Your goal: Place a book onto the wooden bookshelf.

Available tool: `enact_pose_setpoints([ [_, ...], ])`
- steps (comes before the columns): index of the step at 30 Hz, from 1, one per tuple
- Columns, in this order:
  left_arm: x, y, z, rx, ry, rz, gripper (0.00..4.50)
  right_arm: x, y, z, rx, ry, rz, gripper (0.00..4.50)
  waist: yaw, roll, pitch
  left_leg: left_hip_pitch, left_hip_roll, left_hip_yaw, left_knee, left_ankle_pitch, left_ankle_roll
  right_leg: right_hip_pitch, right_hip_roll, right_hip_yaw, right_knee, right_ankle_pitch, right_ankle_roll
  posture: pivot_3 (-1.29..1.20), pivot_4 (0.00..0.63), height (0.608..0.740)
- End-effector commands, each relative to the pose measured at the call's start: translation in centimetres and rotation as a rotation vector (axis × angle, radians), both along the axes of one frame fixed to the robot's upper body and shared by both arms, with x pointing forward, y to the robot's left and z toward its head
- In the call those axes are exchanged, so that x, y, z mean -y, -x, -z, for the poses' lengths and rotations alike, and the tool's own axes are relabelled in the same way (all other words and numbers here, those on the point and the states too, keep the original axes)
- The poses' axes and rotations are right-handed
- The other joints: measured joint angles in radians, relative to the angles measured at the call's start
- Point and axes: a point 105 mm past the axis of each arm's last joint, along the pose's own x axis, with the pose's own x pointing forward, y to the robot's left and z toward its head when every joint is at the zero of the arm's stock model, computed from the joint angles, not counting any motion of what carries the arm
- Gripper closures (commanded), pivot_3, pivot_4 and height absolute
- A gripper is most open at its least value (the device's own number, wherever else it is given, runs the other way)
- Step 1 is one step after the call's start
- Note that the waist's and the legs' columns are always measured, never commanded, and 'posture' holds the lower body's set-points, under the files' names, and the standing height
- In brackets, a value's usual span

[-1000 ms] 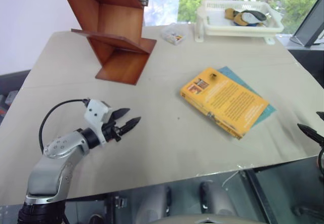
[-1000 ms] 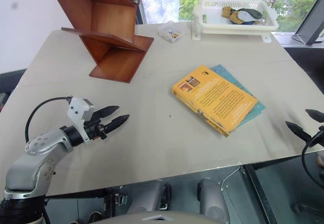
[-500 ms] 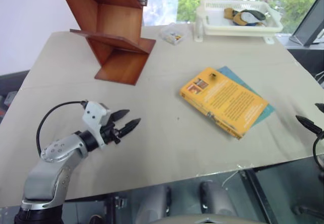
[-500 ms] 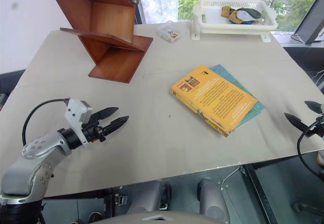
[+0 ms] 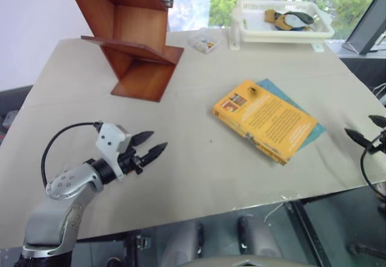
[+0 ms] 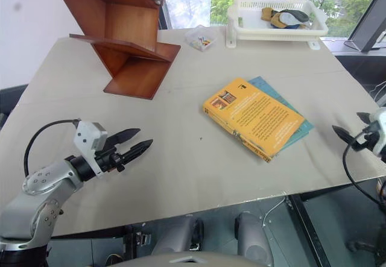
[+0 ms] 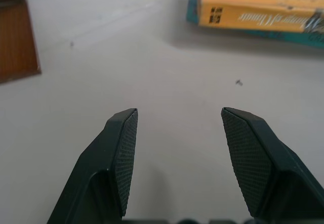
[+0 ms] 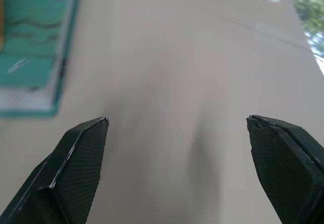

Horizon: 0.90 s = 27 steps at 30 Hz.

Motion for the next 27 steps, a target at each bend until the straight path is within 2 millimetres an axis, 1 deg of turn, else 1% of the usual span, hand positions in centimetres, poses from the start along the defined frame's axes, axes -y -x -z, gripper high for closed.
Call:
enact_pose_setpoints([
  [1, 0.3, 0.0, -2.5, 0.069, 0.014, 0.072, 1.6, -0.5, -1.9, -0.5, 0.018, 0.025, 0.034, 0.0, 0.001, 0.0, 0.0, 0.0, 0.0, 0.0, 0.0, 0.0, 0.0, 0.0, 0.0, 0.0, 0.0, 0.0, 0.0, 0.0, 0.15, 0.74],
  [4, 0.7, 1.0, -4.2, 0.106, 0.027, 0.191, 1.6, -1.7, -3.4, -0.4, 0.005, 0.021, 0.014, 0.0, 0.001, 0.0, 0.0, -0.001, 0.0, -0.001, 0.0, 0.0, 0.0, 0.0, 0.0, -0.001, -0.001, 0.0, 0.0, 0.0, 0.15, 0.74],
  [6, 0.8, 1.9, -5.4, 0.112, 0.051, 0.272, 1.6, -2.2, -4.2, -0.3, -0.009, 0.004, 0.02, 0.0, 0.0, 0.0, 0.0, -0.002, 0.0, 0.0, -0.001, 0.0, 0.0, -0.002, 0.0, -0.001, -0.002, 0.0, 0.0, 0.0, 0.15, 0.74],
  [8, 0.7, 2.5, -6.1, 0.122, 0.059, 0.327, 1.6, -2.5, -4.8, -0.3, -0.016, -0.022, 0.024, 0.0, 0.0, 0.0, 0.001, -0.004, 0.0, 0.0, -0.001, 0.0, 0.0, -0.004, -0.001, 0.0, -0.002, 0.0, 0.0, 0.0, 0.15, 0.74],
  [11, 0.5, 3.5, -6.0, 0.05, 0.053, 0.409, 1.6, -3.2, -5.6, -0.6, -0.014, -0.099, 0.017, 0.0, 0.001, 0.0, 0.001, -0.005, -0.001, -0.001, -0.002, 0.0, 0.0, -0.004, -0.001, -0.001, -0.003, 0.0, 0.0, 0.0, 0.15, 0.74],
  [13, 0.3, 3.7, -5.7, 0.02, 0.049, 0.429, 1.6, -3.8, -6.0, -0.6, -0.017, -0.162, 0.01, 0.0, -0.002, 0.001, 0.001, -0.005, -0.001, 0.0, -0.002, 0.0, 0.0, -0.004, -0.001, -0.001, -0.003, 0.0, 0.0, 0.0, 0.15, 0.74],
  [16, 0.3, 3.6, -5.0, 0.012, 0.022, 0.435, 1.6, -5.6, -6.2, 0.0, -0.051, -0.228, -0.075, 0.0, -0.004, 0.001, 0.001, -0.004, -0.001, 0.0, -0.002, 0.0, 0.0, -0.004, -0.001, -0.001, -0.003, 0.0, 0.0, 0.0, 0.15, 0.74],
  [18, 0.7, 3.5, -4.9, 0.022, 0.034, 0.441, 1.6, -7.5, -6.3, 0.3, -0.066, -0.3, -0.166, 0.0, -0.003, 0.0, 0.001, -0.004, -0.001, -0.001, -0.002, 0.0, 0.0, -0.004, 0.0, -0.002, -0.003, 0.0, 0.0, 0.0, 0.15, 0.74],
  [20, 0.7, 3.5, -5.0, 0.025, 0.04, 0.441, 1.6, -8.7, -6.5, 0.4, -0.067, -0.338, -0.22, 0.0, -0.005, 0.001, 0.001, -0.004, 0.0, -0.001, -0.002, 0.0, 0.0, -0.004, 0.0, -0.001, -0.003, 0.0, 0.0, 0.0, 0.15, 0.74],
  [27, 0.5, 3.4, -4.7, 0.016, 0.032, 0.438, 1.6, -12.0, -7.1, 0.9, -0.068, -0.372, -0.323, 0.0, -0.014, 0.001, 0.001, -0.004, -0.001, -0.001, -0.002, 0.0, 0.0, -0.004, -0.001, -0.002, -0.002, 0.0, 0.0, 0.0, 0.15, 0.74],
])
